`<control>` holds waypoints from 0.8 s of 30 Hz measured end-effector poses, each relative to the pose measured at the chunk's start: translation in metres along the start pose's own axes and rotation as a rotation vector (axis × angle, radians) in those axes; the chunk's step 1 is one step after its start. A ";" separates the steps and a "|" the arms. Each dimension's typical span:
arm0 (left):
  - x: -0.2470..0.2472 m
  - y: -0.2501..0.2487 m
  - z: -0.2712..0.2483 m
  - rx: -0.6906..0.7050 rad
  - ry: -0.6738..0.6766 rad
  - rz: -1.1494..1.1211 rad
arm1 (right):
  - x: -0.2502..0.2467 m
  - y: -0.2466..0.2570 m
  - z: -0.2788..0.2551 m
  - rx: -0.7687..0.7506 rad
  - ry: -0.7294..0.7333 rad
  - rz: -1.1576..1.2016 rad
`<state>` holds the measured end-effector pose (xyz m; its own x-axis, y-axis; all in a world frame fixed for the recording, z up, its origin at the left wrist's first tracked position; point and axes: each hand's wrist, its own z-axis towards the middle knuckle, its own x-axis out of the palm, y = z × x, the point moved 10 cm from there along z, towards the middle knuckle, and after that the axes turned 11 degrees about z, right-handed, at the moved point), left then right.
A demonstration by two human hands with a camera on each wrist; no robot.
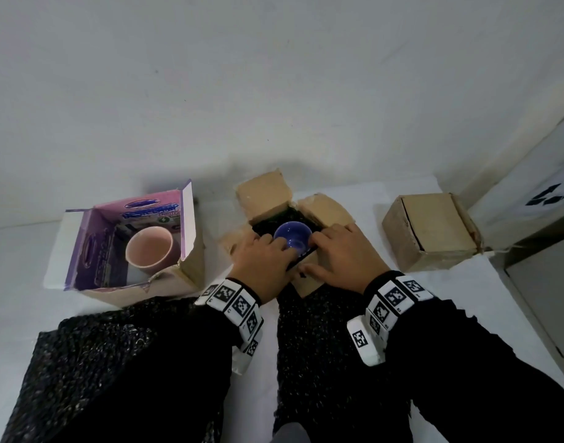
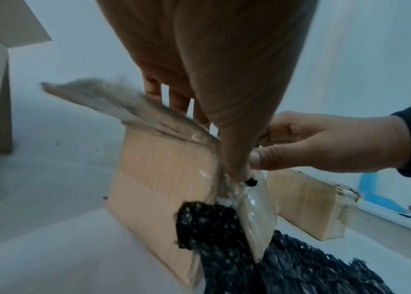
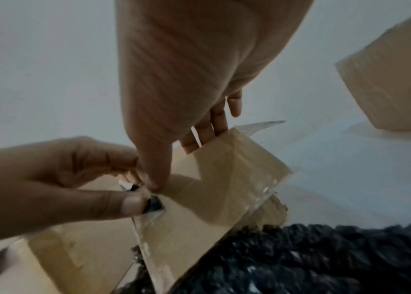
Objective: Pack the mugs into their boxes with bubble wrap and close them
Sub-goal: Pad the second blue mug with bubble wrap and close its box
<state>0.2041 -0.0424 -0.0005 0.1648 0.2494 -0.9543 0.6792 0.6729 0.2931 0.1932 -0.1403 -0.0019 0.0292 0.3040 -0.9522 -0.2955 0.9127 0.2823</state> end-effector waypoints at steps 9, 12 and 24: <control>0.020 0.019 -0.005 -0.028 0.105 0.026 | 0.001 -0.001 0.007 -0.051 0.032 -0.149; 0.013 0.022 -0.003 -0.080 0.112 0.102 | 0.008 -0.003 0.005 -0.041 0.036 -0.146; 0.016 0.030 -0.001 -0.091 0.193 0.144 | 0.010 -0.005 0.011 -0.006 0.172 -0.097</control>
<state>0.2262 -0.0173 -0.0073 0.1098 0.4692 -0.8762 0.5899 0.6788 0.4374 0.2056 -0.1389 -0.0118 -0.1055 0.1634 -0.9809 -0.3051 0.9335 0.1884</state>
